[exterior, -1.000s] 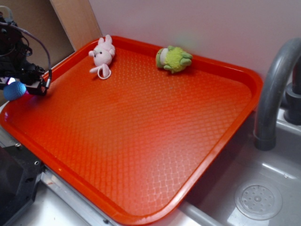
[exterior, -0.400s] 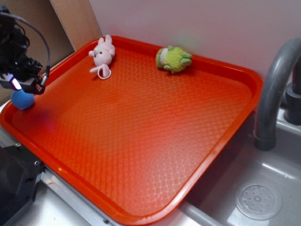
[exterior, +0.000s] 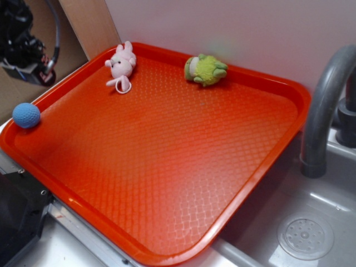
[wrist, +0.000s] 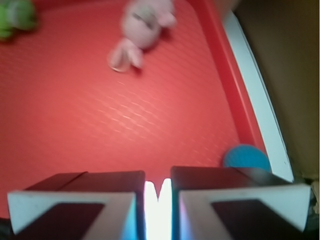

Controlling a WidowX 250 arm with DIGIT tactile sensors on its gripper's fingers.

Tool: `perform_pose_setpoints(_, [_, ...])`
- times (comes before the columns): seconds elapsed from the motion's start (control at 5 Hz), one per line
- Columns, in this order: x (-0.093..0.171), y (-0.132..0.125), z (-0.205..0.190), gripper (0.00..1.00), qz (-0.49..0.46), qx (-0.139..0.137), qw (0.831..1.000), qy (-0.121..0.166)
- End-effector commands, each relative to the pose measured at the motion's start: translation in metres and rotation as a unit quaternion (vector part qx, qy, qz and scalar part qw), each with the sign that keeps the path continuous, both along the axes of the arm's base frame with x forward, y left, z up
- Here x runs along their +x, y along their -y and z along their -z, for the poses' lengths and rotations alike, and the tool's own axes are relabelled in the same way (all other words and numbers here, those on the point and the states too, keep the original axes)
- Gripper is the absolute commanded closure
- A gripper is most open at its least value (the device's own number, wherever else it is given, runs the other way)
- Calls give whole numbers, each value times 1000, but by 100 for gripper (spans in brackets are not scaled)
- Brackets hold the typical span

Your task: Grab the blue ball.

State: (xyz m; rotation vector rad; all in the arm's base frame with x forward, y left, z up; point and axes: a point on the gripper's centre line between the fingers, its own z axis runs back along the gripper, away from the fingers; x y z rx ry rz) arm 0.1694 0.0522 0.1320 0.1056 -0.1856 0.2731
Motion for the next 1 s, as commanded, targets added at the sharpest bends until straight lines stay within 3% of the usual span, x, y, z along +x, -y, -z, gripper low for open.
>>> perform_pose_setpoints(0.0, [2, 0, -26, 100, 41, 7, 999, 31])
perform_pose_setpoints(0.2, [6, -12, -19, 12, 17, 15, 999, 31])
perform_pose_setpoints(0.4, [7, -45, -2, 0, -38, 38, 998, 19])
perform_pose_setpoints(0.6, [-13, -85, 22, 0, -105, 75, 991, -43])
perform_pose_setpoints(0.8, [-33, -109, 36, 0, -142, 90, 983, -74])
